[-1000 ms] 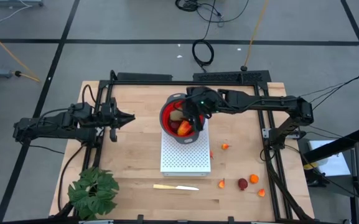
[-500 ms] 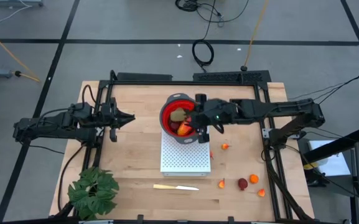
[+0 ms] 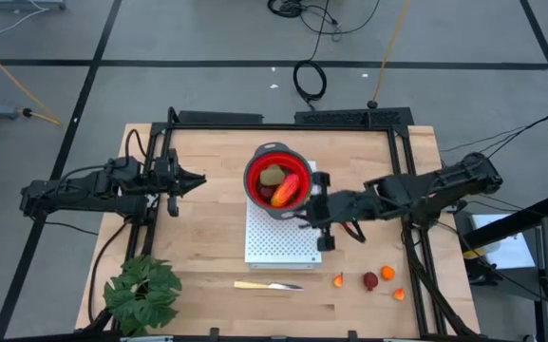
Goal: Pick & Place Fruit
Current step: Put the pomegranate into the red strainer bowl on the shelf
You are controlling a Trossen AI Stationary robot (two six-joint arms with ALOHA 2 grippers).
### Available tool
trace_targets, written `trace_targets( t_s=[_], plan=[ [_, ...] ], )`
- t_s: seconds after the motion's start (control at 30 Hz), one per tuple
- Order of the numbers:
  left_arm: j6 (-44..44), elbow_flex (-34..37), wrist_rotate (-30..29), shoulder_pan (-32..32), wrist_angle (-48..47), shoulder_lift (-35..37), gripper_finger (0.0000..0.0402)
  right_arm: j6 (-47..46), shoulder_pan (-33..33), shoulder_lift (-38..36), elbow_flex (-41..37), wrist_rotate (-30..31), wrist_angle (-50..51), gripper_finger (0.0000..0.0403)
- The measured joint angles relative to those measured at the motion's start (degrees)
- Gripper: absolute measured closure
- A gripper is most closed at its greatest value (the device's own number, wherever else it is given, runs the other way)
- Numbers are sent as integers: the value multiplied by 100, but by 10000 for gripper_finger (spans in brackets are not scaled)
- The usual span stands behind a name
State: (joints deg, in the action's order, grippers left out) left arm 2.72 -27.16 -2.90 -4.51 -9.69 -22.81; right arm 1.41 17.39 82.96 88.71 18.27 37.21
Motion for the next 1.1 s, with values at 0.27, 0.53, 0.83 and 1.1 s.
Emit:
trace_targets(
  t_s=[0.27,0.53,0.83,1.1],
  plan=[
    [78,0,39,0,2,-2,371,-712,705,-139,7,-26,959,398],
    [105,0,32,0,4,-2,371,-1527,1439,-355,4,-240,2383,401],
    [65,0,-9,0,5,-2,371,-2171,1951,-605,4,-968,3388,399],
    [85,0,-9,0,7,-2,371,-1516,2327,-621,-117,-1465,3780,402]
  ],
)
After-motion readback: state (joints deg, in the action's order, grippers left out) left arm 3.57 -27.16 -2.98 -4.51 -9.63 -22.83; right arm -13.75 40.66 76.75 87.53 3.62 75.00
